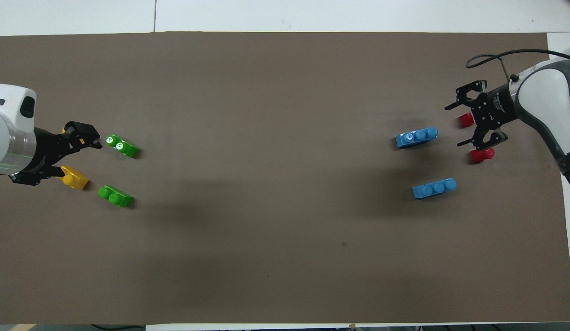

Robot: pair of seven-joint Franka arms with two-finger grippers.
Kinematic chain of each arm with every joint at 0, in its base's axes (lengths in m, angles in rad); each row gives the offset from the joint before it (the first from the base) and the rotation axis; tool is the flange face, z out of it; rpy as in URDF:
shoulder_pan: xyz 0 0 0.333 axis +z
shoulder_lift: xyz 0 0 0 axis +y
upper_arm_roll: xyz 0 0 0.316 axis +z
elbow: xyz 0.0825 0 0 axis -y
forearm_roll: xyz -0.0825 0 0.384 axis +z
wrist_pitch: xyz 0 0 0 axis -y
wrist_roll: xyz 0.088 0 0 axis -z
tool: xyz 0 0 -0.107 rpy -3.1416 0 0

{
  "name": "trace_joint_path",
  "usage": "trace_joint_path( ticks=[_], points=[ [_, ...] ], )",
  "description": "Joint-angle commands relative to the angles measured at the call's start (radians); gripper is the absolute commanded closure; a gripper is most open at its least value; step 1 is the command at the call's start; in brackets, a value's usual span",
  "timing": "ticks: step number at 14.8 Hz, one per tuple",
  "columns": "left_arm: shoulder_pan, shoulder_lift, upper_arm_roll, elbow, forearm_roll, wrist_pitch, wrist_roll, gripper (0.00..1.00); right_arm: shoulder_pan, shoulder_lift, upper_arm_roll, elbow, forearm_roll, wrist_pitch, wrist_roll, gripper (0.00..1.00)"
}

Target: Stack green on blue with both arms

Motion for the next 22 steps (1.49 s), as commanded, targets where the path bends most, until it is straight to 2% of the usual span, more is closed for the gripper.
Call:
trace_joint_path(
  ticks=[1, 5, 8, 19, 21, 22],
  points=[
    [0.002, 0.064, 0.003, -0.017, -0.012, 0.093, -0.058, 0.0, -0.005, 0.051, 0.013, 0.06, -0.016, -0.021, 0.009, 0.0],
    [0.011, 0.152, 0.005, -0.017, -0.012, 0.214, -0.143, 0.0, -0.002, 0.086, 0.015, 0.06, -0.015, 0.031, -0.006, 0.0],
    [0.016, 0.209, 0.008, -0.012, -0.012, 0.254, -0.2, 0.0, 0.021, 0.094, 0.015, 0.039, -0.015, 0.077, -0.026, 0.0],
    [0.054, 0.301, 0.01, -0.038, -0.012, 0.407, -0.361, 0.0, 0.047, 0.096, 0.015, -0.079, -0.012, 0.228, -0.034, 0.0],
    [0.048, 0.339, 0.01, -0.032, -0.012, 0.449, -0.39, 0.0, 0.051, 0.091, 0.016, -0.108, -0.01, 0.274, -0.034, 0.0],
    [0.047, 0.356, 0.01, -0.031, -0.012, 0.467, -0.397, 0.0, 0.053, 0.091, 0.016, -0.116, -0.01, 0.284, -0.034, 0.05]
  ],
)
